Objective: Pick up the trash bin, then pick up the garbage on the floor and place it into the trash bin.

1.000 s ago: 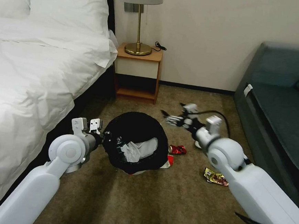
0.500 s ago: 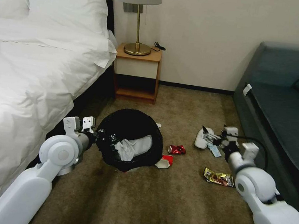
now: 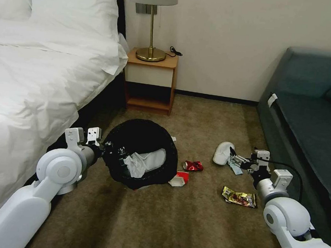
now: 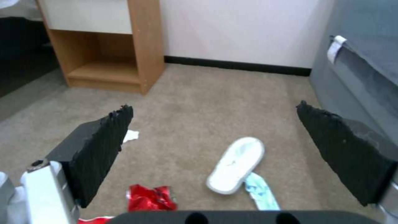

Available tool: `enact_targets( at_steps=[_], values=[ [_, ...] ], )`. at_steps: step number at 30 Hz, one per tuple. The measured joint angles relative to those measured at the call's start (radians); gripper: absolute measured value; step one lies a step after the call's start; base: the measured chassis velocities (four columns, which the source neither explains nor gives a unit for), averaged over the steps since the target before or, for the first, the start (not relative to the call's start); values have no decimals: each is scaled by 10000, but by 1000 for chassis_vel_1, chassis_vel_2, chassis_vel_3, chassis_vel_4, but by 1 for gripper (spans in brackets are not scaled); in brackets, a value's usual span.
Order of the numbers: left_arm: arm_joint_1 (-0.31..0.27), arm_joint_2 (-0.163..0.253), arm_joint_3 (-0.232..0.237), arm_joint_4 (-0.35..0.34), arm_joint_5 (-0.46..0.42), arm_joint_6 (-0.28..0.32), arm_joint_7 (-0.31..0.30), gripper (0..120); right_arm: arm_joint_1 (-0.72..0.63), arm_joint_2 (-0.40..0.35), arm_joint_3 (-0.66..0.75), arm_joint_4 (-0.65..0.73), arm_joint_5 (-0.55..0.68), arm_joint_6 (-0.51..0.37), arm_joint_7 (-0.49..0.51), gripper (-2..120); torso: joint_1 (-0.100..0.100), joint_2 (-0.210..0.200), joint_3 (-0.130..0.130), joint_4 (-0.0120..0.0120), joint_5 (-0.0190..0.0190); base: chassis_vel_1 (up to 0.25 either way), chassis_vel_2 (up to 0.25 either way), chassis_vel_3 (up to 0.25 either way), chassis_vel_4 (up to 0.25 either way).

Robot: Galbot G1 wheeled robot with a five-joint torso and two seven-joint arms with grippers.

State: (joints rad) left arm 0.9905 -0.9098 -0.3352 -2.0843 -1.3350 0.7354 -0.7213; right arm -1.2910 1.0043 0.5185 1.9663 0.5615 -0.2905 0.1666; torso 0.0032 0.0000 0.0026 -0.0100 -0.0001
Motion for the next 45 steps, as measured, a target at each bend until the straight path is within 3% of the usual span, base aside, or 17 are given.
enact_targets(
  at_steps=[21,35,45],
  values=[
    [135,-62,-439,21,-20,0,-46,3,-185,97,-10,-209,101,96,19,100,0,0,-1,-1,3,-135,-131,136,132],
    [155,44,-630,25,35,-1,-63,3,-389,244,260,-198,55,137,22,100,0,0,-1,0,0,-19,-20,16,16],
    [348,260,-1260,-153,-225,0,-330,3,-893,235,728,-15,48,54,-251,100,-1,0,-1,0,0,0,0,0,0]
  ],
)
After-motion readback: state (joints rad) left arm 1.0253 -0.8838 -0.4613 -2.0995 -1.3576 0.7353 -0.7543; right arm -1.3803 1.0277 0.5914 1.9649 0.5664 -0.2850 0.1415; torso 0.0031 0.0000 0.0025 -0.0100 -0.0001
